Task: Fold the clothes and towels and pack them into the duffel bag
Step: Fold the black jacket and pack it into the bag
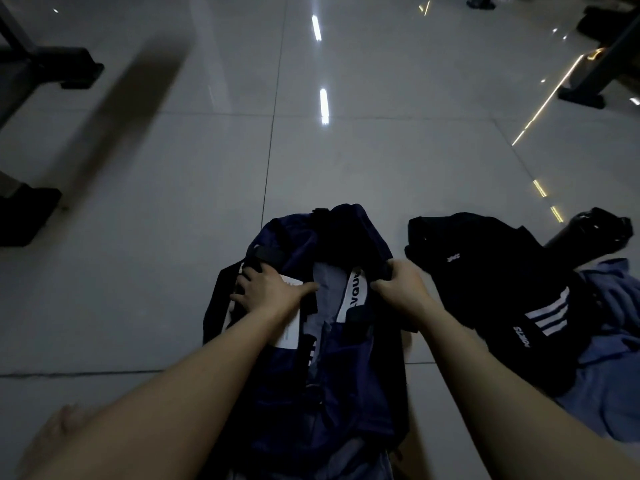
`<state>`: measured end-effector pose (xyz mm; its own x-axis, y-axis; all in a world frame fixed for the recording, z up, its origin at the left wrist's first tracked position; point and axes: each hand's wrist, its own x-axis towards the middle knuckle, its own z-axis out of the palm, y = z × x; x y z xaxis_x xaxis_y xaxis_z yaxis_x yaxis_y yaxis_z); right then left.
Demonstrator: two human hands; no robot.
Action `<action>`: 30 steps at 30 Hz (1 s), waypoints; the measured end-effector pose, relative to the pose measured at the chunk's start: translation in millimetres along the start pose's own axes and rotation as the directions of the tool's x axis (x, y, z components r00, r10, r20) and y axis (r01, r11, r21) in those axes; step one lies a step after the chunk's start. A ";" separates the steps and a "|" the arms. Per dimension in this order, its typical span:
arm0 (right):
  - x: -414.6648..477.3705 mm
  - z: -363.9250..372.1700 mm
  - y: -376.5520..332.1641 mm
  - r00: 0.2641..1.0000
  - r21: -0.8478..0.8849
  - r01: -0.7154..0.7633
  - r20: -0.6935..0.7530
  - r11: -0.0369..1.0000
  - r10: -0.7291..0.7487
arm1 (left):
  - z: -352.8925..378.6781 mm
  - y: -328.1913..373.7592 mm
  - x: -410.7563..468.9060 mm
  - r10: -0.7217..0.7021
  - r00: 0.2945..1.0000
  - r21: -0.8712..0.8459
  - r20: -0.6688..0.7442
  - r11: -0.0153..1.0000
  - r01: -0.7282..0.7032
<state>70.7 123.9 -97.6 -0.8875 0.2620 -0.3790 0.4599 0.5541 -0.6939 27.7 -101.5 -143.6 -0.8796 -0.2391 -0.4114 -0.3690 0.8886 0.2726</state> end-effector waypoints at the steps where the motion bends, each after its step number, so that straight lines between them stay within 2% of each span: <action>1: 0.8 4.2 -2.1 0.999 0.055 -0.004 0.043 0.998 0.001 | 4.5 4.6 -1.0 -0.016 1.000 0.016 -0.012 1.000 0.017; 3: 3.7 12.4 -9.4 0.993 0.117 -0.019 0.120 0.993 0.005 | 14.1 11.0 -3.5 -0.032 0.999 0.099 -0.033 0.994 0.035; 7: 12.4 17.8 -20.4 0.982 0.084 0.004 0.187 0.996 -0.019 | 28.5 17.5 -3.1 -0.026 0.999 0.253 -0.047 0.967 0.037; 12: 24.1 3.7 -11.7 0.977 0.027 -0.036 0.210 0.999 0.030 | 34.3 9.0 5.7 -0.016 0.996 0.244 -0.093 0.969 0.038; 20: 20.6 -10.5 -10.8 0.995 -0.176 -0.063 0.068 0.982 0.075 | 13.4 -20.0 15.0 0.035 0.993 0.284 -0.112 0.959 -0.002; 24: 22.0 -2.1 -16.1 0.997 -0.089 -0.071 0.026 0.993 0.074 | 1.3 -34.1 19.8 0.025 0.992 0.269 -0.123 0.963 0.009; 27: 22.2 11.5 -25.3 1.000 -0.005 -0.007 0.021 1.000 0.007 | -2.7 -30.8 22.8 0.053 0.992 0.280 -0.117 0.960 -0.018; 30: 24.4 17.7 -37.2 0.997 0.003 0.064 -0.041 0.998 -0.064 | -13.6 -24.6 34.0 0.076 0.989 0.265 -0.129 0.963 -0.039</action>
<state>32.5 95.7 -91.9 -0.9154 0.2585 -0.3087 0.4025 0.5673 -0.7185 2.8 -136.8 -152.5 -0.9364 -0.2193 -0.2739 -0.2412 0.9693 0.0484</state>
